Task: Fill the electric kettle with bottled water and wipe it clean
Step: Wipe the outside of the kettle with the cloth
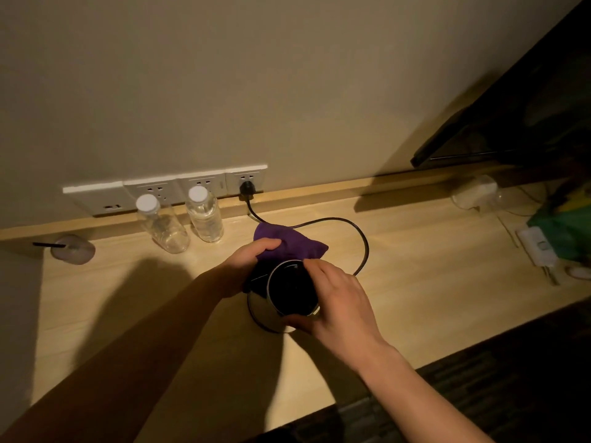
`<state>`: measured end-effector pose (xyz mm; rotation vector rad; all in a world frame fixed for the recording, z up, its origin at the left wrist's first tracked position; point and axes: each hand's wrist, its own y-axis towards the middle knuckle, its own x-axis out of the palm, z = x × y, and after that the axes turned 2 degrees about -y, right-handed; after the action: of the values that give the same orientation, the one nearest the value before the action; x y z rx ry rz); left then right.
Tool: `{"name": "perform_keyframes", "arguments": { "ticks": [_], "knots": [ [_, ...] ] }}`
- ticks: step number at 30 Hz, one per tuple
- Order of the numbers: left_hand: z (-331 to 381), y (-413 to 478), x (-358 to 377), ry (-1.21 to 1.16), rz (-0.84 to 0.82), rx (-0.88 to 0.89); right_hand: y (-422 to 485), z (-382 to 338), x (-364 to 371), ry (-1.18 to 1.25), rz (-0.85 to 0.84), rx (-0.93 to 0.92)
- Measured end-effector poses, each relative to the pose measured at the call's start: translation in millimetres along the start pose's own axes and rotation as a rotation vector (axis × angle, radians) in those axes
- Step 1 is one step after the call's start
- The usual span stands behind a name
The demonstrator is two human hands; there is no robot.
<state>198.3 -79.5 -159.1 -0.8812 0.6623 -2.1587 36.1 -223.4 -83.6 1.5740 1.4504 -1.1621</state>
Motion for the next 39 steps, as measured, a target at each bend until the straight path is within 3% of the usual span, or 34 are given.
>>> {"name": "perform_keyframes", "arguments": {
  "ticks": [7, 14, 20, 25, 30, 39],
  "knots": [
    [-18, -22, -10, -0.207, -0.047, 0.236, -1, -14, 6, -0.064, 0.024, 0.119],
    [-52, -13, -4, -0.424, 0.182, 0.165, -3, -26, 8, -0.112, 0.041, 0.198],
    [-47, -30, 13, -0.42, 0.179, 0.163, -2, -39, 6, -0.122, 0.042, 0.291],
    [-37, -53, 33, -0.553, 0.187, 0.331, 4, -24, -8, 0.106, -0.088, 0.234],
    [-50, -64, 57, -0.487, 0.291, 0.33, 10, -11, -16, 0.272, -0.215, 0.267],
    [-53, -44, 38, -0.229, 0.373, 0.209, 0, -32, -2, 0.173, 0.008, 0.365]
  ]
}}
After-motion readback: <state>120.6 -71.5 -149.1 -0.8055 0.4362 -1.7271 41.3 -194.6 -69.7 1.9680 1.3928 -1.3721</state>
